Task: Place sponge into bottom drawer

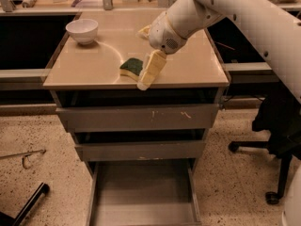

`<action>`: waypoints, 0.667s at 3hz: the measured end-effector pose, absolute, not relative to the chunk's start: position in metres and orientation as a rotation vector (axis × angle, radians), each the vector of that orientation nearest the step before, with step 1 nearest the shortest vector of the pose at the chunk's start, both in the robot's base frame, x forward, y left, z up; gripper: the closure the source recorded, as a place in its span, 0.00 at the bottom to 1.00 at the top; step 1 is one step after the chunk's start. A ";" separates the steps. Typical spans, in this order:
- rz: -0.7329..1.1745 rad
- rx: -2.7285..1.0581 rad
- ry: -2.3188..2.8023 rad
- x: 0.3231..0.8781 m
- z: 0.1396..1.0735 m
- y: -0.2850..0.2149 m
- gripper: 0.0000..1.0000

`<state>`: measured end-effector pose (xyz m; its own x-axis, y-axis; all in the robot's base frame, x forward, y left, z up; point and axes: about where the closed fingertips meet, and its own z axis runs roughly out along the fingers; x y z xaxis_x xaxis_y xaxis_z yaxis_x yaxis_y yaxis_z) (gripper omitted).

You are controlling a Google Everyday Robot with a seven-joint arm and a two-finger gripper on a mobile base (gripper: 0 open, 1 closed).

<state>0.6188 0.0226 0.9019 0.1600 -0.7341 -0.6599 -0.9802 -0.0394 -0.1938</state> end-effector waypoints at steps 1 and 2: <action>0.517 -1.829 1.628 0.619 0.902 0.023 0.00; 0.553 -1.813 1.639 0.635 0.885 0.038 0.00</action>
Offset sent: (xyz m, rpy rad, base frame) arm 0.0397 0.0324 -0.0371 0.0426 0.0572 -0.0170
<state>0.6347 0.0378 0.8853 0.1402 -0.7231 -0.6763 -0.9851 -0.0329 -0.1691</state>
